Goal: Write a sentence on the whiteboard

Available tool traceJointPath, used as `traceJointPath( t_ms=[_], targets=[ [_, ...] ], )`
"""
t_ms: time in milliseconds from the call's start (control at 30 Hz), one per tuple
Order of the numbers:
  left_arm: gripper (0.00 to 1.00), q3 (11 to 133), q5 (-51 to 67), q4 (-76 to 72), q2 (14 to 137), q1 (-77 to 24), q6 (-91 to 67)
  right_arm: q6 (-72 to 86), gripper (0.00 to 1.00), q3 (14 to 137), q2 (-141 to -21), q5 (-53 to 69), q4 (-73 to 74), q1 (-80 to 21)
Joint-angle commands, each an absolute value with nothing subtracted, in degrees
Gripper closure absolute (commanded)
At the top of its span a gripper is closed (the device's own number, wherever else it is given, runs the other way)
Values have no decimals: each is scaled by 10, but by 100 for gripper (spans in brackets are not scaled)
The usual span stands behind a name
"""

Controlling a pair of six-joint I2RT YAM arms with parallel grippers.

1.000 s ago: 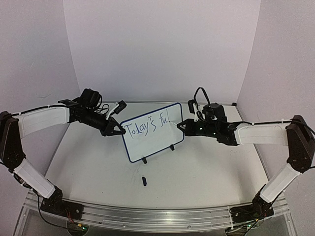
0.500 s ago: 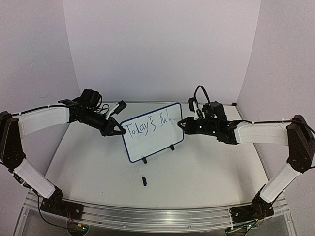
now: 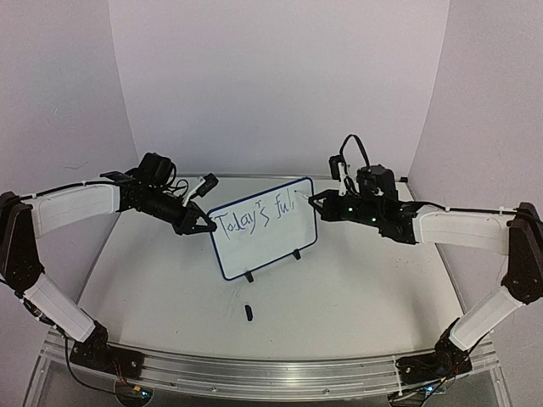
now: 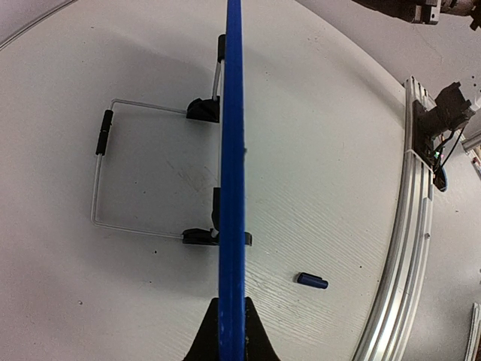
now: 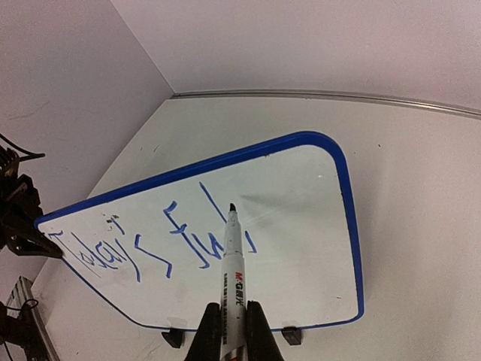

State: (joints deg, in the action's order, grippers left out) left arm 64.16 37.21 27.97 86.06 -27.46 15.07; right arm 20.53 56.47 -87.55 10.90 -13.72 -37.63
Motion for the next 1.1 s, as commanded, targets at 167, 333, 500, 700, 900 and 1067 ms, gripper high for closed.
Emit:
traceJointPath(
  t_ms=[167, 333, 500, 700, 900, 1067],
  targets=[
    [100, 649, 344, 308, 877, -286, 160, 183, 100, 608, -889, 96, -145, -375],
    [100, 649, 345, 308, 878, -286, 160, 182, 100, 611, -900, 94, -145, -374],
    [100, 649, 345, 308, 878, -286, 161, 183, 100, 604, -911, 88, -145, -375],
    [100, 649, 345, 308, 878, -286, 161, 192, 100, 578, -905, 83, -145, -375],
    [100, 649, 345, 307, 879, -287, 160, 205, 100, 550, -907, 88, -148, -375],
    [100, 649, 347, 307, 880, -287, 161, 209, 100, 538, -914, 80, -152, -374]
  ],
)
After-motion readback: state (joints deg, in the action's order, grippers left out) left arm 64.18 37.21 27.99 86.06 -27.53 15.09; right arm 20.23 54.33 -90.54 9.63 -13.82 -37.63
